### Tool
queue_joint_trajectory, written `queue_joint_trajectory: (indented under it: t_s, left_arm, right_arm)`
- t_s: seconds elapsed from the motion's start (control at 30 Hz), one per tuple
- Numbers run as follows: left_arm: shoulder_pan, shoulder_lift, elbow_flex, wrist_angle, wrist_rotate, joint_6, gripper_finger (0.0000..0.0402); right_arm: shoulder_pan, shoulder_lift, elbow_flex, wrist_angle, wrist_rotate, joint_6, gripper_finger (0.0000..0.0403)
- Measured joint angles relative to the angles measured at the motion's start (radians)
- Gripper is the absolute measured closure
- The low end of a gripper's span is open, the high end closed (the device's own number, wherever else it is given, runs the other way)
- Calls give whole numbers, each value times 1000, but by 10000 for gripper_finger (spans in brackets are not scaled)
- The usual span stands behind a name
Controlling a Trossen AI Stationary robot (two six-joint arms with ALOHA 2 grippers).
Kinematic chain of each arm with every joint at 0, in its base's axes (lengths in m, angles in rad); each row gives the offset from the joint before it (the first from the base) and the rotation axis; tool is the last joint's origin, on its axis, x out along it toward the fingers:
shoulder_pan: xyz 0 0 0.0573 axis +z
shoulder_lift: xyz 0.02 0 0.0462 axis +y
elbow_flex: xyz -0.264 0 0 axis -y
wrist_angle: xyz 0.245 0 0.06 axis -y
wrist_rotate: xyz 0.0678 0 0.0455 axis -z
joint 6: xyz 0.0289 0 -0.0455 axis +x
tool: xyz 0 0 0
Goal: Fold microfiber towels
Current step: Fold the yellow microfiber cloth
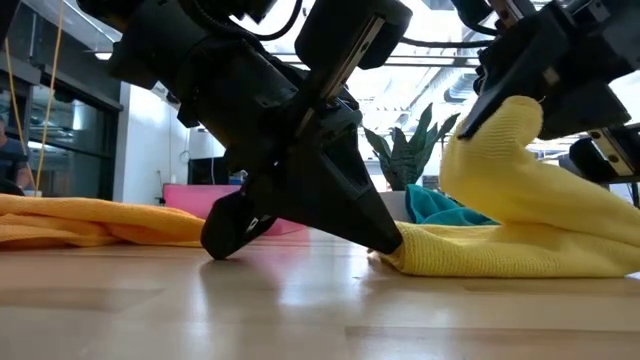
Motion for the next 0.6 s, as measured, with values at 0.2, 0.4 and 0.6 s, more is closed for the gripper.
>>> queue_joint_trajectory:
  t_s: [0.2,0.4,0.6]
  left_arm:
    - [0,0,0,0,0,-1,401]
    - [0,0,0,0,0,1,401]
    - [3,-20,-4,-29,6,81,401]
  right_arm:
    - [0,0,0,45,59,16,267]
    - [-1,-20,0,86,54,-85,216]
    - [-5,-106,0,-30,57,-193,213]
